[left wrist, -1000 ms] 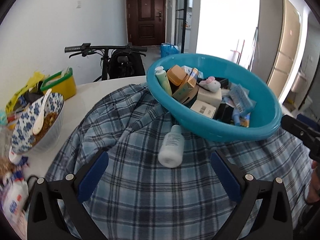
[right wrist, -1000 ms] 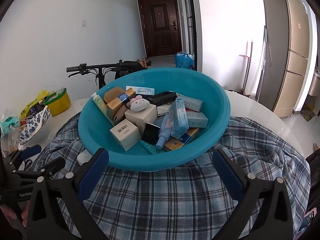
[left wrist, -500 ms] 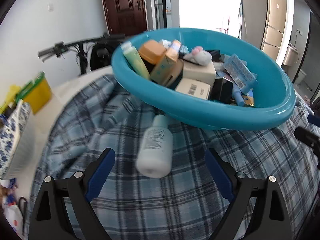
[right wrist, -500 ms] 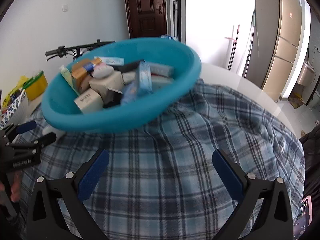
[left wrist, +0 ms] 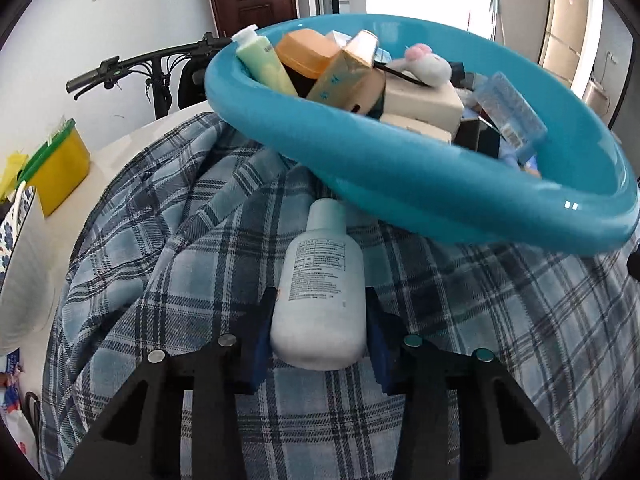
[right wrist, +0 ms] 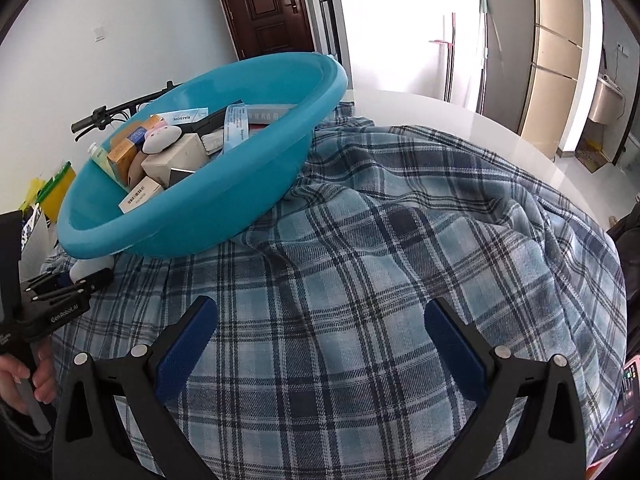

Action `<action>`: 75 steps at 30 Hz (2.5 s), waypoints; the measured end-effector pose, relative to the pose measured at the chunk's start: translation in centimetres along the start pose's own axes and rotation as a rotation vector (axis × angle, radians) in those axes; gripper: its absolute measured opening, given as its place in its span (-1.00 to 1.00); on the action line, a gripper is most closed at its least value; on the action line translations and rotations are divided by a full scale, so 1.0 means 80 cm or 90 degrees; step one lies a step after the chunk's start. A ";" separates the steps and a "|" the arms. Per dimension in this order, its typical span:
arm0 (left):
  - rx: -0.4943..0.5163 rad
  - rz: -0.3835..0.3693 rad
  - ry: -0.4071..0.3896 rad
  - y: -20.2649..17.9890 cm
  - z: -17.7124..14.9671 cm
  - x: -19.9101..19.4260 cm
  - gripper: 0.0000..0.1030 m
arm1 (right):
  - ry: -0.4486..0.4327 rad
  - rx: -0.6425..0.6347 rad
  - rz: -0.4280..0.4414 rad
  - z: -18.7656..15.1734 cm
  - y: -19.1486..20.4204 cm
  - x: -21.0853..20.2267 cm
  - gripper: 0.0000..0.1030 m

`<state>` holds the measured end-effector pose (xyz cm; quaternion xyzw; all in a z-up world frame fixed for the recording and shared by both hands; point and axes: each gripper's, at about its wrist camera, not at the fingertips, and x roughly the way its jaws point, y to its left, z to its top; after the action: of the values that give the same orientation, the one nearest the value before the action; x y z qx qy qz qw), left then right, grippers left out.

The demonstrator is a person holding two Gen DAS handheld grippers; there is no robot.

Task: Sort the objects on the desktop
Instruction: 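Close the left tool around the white bottle, then lift the white bottle with the left tool and carry it over the basin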

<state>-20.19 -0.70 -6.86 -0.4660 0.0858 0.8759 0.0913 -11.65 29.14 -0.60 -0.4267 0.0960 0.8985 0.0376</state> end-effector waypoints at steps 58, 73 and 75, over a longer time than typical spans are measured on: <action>-0.019 -0.065 -0.204 -0.041 0.005 -0.209 -0.19 | -0.119 -0.082 0.101 0.040 0.080 -0.087 0.09; -0.014 -0.078 -0.271 -0.053 0.089 -0.222 -0.19 | -0.216 -0.103 0.106 0.121 0.096 -0.120 0.09; -0.017 -0.065 -0.283 -0.052 0.106 -0.223 -0.19 | -0.232 -0.104 0.105 0.135 0.097 -0.126 0.09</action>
<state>-16.17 3.86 12.36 -0.2668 0.0281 0.9522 0.1462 -14.59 23.90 14.97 -0.2497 0.0489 0.9656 -0.0537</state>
